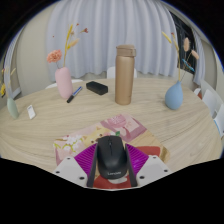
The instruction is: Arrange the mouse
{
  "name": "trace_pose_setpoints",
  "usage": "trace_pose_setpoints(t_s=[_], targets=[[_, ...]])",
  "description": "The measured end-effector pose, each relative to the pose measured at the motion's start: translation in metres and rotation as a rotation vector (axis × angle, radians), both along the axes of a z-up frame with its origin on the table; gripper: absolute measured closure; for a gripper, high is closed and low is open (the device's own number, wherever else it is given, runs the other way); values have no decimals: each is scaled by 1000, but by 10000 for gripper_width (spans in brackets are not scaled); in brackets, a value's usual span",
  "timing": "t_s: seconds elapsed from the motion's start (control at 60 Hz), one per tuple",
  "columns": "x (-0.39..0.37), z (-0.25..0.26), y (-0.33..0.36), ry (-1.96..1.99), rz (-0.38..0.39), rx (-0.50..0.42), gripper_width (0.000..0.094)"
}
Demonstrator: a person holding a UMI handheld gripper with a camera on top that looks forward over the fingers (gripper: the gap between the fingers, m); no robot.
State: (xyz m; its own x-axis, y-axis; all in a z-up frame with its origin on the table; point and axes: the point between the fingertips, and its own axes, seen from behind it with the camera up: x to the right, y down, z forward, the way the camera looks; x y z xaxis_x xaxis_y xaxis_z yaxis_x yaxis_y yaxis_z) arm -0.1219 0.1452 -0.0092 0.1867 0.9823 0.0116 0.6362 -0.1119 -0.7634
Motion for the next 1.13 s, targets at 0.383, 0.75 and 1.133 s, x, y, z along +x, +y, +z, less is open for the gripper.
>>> trace_pose_setpoints(t_s=[0.383, 0.75, 1.133], targets=[[49, 76, -11, 6, -82, -15, 78], [179, 161, -130, 72, 14, 60, 83], [252, 128, -208, 6, 32, 21, 76]])
